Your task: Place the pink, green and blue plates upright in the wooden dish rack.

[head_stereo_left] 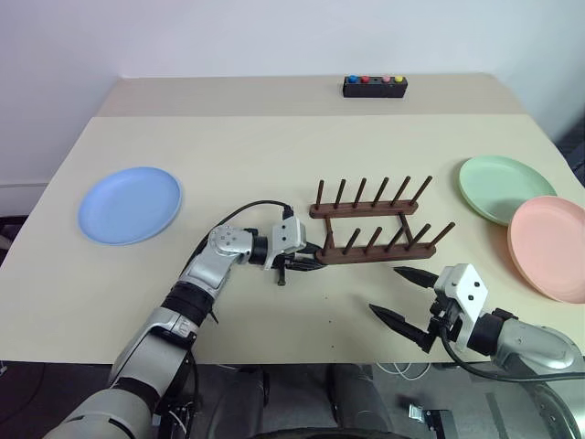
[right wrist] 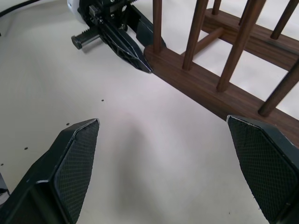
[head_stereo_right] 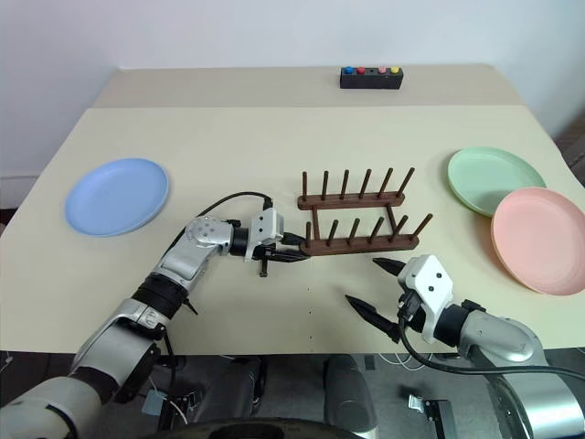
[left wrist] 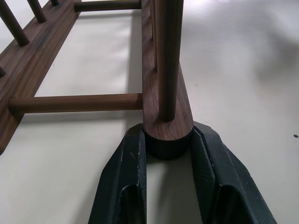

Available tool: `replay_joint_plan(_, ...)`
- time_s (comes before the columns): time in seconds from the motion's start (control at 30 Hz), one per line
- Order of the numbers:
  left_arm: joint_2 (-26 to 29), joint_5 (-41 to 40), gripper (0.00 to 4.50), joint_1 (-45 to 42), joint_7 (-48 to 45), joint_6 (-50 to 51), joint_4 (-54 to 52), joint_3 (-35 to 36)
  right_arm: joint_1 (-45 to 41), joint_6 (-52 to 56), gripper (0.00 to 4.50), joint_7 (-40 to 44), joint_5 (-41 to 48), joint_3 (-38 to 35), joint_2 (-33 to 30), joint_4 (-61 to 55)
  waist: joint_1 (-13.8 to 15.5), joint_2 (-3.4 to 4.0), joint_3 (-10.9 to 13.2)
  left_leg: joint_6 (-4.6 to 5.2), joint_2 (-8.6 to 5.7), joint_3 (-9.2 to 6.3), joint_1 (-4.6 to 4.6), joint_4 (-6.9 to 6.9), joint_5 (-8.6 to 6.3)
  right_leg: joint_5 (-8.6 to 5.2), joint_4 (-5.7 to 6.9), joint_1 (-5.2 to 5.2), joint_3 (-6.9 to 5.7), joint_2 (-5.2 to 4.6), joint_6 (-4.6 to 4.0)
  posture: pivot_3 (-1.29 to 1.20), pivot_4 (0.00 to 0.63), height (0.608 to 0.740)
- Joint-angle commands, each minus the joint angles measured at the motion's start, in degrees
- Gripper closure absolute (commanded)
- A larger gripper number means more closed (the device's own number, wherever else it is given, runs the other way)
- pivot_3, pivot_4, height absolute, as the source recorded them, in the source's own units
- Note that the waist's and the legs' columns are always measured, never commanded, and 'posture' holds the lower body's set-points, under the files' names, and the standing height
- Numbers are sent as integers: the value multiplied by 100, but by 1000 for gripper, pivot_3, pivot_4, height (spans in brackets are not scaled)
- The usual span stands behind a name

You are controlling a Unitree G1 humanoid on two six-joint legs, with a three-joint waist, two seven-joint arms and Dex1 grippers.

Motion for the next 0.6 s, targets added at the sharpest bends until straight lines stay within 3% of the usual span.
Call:
replay_joint_plan(0.03,33,10,3817,-199,-197,-17,198,76,32,-142,0,32,19,-21,51,-66,0,0,0,0,0,0,0,0,0,0,0,0,0,0,0,0,150,740)
replay_joint_plan(0.4,0,106,3817,-370,-305,-195,533,102,185,-559,0,192,-95,-5,110,266,-1,-1,1,0,0,0,-1,0,0,0,0,0,0,0,1,0,150,740)
replay_joint_plan(0.6,-9,128,830,-359,-216,-187,541,177,173,-620,0,203,-129,22,107,306,2,-1,1,0,0,0,-1,0,0,-1,0,0,0,0,1,0,150,740)
